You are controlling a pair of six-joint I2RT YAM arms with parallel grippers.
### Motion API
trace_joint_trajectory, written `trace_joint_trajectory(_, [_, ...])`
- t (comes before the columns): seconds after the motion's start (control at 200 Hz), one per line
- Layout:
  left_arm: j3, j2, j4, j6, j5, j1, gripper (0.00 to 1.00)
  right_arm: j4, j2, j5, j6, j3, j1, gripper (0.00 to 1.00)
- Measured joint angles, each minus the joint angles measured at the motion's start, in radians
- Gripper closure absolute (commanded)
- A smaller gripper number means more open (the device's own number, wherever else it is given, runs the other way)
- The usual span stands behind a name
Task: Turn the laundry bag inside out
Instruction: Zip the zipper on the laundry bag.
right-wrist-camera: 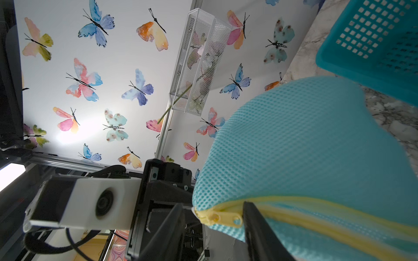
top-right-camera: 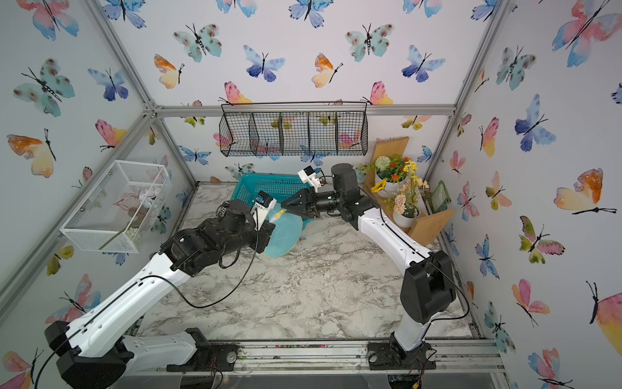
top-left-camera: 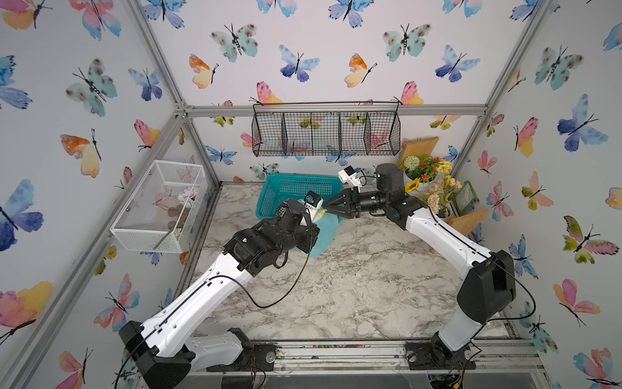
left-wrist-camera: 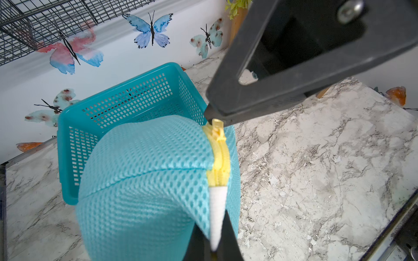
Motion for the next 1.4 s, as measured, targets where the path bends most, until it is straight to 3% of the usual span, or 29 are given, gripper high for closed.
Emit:
trace_joint_trajectory(0.225, [0.0,0.004,-0.001,0.004,0.007,0.0,1.0,0.051,0.0,-0.029,0.046,-0.018,0.007,0.59])
trace_joint_trajectory(0.445, [0.0,0.007,-0.006,0.008,0.008,0.0,1.0,0.031,-0.001,-0.037,0.041,-0.049,0.009,0.57])
trace_joint_trajectory(1.041, [0.0,0.013,-0.024,0.014,0.016,0.0,1.0,-0.244,0.059,0.001,-0.177,0.1,0.063,0.62])
trace_joint_trajectory(1.311, [0.0,0.012,-0.031,0.019,0.018,0.0,1.0,-0.359,0.061,0.054,-0.261,0.134,0.066,0.81])
trace_joint_trajectory(1.401, [0.0,0.012,-0.032,0.021,0.018,0.0,1.0,-0.378,0.061,0.065,-0.272,0.136,0.069,0.81])
